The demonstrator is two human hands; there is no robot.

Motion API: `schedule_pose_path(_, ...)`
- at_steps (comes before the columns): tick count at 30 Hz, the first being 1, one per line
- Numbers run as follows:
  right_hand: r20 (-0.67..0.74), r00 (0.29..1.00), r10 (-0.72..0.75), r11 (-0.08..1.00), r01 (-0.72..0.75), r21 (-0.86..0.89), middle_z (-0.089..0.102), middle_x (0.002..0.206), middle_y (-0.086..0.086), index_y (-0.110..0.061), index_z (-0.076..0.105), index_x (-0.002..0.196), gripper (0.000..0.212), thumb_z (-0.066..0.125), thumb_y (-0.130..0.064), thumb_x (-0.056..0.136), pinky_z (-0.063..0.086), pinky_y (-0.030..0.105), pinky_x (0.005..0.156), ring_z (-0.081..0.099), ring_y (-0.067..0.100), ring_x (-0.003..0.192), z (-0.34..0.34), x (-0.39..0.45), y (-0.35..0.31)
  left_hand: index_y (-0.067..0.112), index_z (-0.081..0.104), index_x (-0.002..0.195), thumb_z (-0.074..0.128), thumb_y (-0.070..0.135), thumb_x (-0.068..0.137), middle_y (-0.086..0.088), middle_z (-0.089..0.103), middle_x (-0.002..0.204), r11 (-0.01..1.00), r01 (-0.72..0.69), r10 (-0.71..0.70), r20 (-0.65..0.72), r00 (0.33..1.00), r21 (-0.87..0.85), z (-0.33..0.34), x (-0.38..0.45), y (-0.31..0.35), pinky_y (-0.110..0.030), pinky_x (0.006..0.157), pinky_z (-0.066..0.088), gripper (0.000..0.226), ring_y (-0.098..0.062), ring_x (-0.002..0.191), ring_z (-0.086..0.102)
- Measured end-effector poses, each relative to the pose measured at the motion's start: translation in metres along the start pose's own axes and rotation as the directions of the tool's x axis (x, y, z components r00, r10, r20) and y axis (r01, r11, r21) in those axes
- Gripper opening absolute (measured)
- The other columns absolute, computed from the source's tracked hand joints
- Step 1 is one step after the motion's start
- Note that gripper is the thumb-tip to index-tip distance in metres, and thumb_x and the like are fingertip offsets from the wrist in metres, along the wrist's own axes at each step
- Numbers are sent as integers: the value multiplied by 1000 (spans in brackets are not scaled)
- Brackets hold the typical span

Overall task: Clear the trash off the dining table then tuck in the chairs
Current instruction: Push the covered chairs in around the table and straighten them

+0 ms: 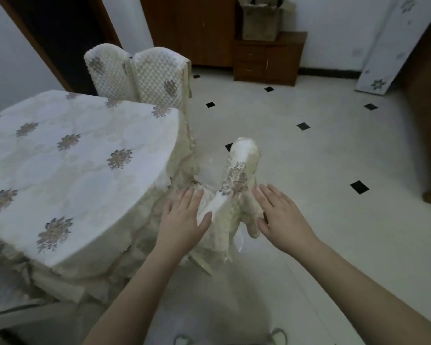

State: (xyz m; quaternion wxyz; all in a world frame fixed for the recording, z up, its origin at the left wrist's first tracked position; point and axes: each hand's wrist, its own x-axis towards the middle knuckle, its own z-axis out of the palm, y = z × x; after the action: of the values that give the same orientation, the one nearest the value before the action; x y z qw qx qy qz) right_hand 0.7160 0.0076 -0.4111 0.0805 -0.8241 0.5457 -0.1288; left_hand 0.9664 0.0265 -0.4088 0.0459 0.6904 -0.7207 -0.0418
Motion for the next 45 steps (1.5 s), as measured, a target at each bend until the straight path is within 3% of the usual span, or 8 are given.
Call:
schedule_pose_path(9,-17,1000,24,999,-24,35,37,152,11,-13,36,146,65,58,-22,86,24,42,114,30,29,142,-16,1,66,27,29,150,14,66,85,3,29,157,999,-36,36,-4,999,15,18,39,62,-43,116,20,78,-15,146,21)
schedule_pose_path(15,28,1000,-12,1000,12,26,28,156,9,-15,28,150,65,54,-25,91,17,39,118,21,26,146,-13,29,95,26,37,146,22,66,84,0,37,153,1000,15,-15,2,1000,-26,35,75,75,-47,114,25,76,-20,144,28)
schedule_pose_path(22,99,985,-141,990,141,14,18,160,5,-18,18,153,65,47,-28,95,0,30,117,10,20,148,-1,102,113,29,25,150,22,76,82,5,27,157,994,107,-106,29,994,-32,55,115,67,-47,116,23,83,-18,146,20)
schedule_pose_path(28,159,947,-279,960,278,28,9,162,2,-22,7,154,67,41,-32,98,-2,30,117,2,18,149,7,160,116,32,14,153,17,79,81,9,14,161,981,189,-187,50,981,-37,48,132,58,-44,118,15,86,-11,148,10)
schedule_pose_path(31,186,921,-342,940,339,50,6,162,1,-21,7,154,68,42,-32,97,0,32,118,-1,17,149,13,185,116,36,20,152,16,77,81,9,18,160,967,251,-249,33,968,-43,41,132,57,-44,118,18,82,-12,147,14)
schedule_pose_path(38,290,772,-566,821,561,108,13,161,4,-21,8,154,83,59,-30,88,-1,31,116,6,21,148,34,235,115,32,31,149,17,79,83,9,30,156,864,500,-500,3,866,-60,50,97,50,-42,113,27,82,-13,145,23)
schedule_pose_path(41,320,683,-657,744,657,124,19,159,8,-19,15,153,89,67,-27,81,7,36,117,13,25,147,40,258,114,35,27,150,23,82,82,12,28,156,822,568,-568,19,823,-46,54,75,60,-44,112,30,82,-11,145,23)
schedule_pose_path(45,412,548,-728,652,740,167,7,161,4,-22,5,154,89,61,-31,85,3,34,118,3,21,148,56,276,109,32,29,149,35,88,74,10,35,153,733,680,-680,35,733,2,62,51,76,-47,108,37,94,-16,141,34)
